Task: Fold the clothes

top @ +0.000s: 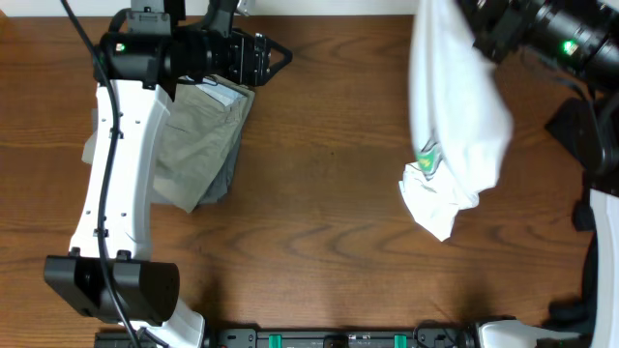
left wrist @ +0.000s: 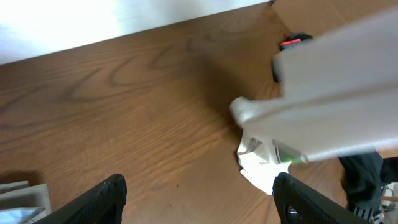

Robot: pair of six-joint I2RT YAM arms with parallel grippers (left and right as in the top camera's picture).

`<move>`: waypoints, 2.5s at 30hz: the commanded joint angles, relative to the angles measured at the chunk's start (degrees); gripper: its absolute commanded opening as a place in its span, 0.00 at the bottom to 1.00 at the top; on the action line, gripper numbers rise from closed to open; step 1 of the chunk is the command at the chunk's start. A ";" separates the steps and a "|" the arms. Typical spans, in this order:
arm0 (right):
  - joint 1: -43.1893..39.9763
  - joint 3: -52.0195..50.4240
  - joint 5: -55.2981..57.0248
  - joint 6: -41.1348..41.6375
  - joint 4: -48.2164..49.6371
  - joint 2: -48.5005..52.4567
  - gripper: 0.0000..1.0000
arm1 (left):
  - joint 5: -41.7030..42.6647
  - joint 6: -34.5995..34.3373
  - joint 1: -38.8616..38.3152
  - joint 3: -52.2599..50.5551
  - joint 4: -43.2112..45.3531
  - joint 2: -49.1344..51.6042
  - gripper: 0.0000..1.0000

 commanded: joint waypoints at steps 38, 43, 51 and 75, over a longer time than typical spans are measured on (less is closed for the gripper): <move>-4.52 0.87 36.44 -11.08 -19.89 -6.27 0.01 | -9.44 8.68 -7.13 0.24 -15.37 0.63 0.76; -2.21 0.87 48.92 -9.55 -19.76 -6.27 0.01 | -13.70 11.08 -11.52 0.24 -16.17 0.63 0.76; -1.49 0.87 66.86 -5.88 -19.23 -6.27 0.01 | -14.27 11.98 -13.29 0.24 -15.74 0.63 0.77; 0.24 0.87 75.91 4.09 -19.17 -4.55 0.01 | -15.37 11.96 -15.37 -0.15 -15.52 0.28 0.77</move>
